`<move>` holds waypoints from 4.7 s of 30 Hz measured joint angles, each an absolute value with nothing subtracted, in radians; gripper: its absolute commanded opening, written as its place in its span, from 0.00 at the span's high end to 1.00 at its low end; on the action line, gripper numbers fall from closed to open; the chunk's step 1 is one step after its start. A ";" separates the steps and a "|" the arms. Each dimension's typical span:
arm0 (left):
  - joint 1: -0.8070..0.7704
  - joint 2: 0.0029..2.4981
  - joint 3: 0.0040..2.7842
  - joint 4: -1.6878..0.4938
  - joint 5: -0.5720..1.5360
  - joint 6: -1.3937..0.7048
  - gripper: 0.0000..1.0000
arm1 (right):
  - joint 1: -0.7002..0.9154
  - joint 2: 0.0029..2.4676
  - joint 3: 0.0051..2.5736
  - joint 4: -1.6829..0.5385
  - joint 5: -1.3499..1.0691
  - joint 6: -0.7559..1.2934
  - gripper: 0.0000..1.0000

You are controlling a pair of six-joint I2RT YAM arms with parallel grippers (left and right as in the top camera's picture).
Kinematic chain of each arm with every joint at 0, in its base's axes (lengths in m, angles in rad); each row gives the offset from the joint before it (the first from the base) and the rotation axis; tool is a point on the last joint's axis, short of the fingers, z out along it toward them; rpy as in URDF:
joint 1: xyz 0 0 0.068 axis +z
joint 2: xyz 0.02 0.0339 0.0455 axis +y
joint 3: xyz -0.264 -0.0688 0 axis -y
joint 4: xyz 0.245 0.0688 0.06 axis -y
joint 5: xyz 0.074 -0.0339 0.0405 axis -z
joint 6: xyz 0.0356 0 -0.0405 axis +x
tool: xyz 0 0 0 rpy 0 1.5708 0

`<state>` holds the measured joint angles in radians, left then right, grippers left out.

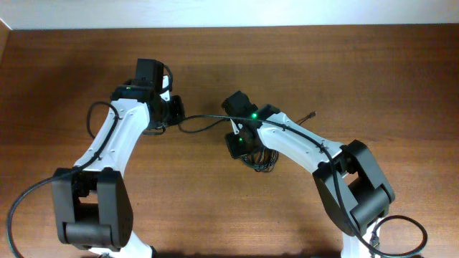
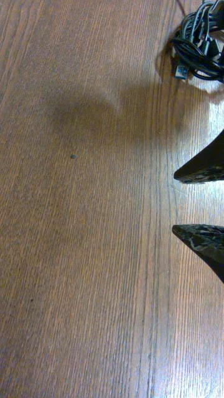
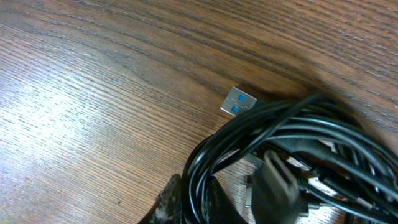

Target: Untangle cables

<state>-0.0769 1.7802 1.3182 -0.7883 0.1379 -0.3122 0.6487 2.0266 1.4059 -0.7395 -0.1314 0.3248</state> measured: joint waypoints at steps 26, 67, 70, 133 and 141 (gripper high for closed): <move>-0.066 1.780 1.318 -0.758 0.824 0.026 0.75 | 0.282 2.027 1.408 -0.359 -1.121 0.654 0.96; -0.263 1.780 1.318 -0.713 0.768 0.154 0.59 | 0.282 2.027 1.408 0.024 -1.119 1.122 0.96; -0.263 1.780 1.318 -0.709 0.738 0.160 0.73 | 0.282 2.027 1.408 0.024 -1.119 1.123 0.96; -0.035 1.789 1.298 -0.872 0.124 -0.523 0.76 | 0.249 2.026 1.423 -0.791 -0.440 0.593 0.96; -0.025 1.789 1.298 -0.872 0.123 -0.526 0.40 | 0.247 2.026 1.422 -0.876 -0.447 0.590 0.69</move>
<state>-0.0250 1.7885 1.2980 -0.8722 0.1230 -0.5262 0.2474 2.0262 1.4220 -0.8764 -0.4473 0.5896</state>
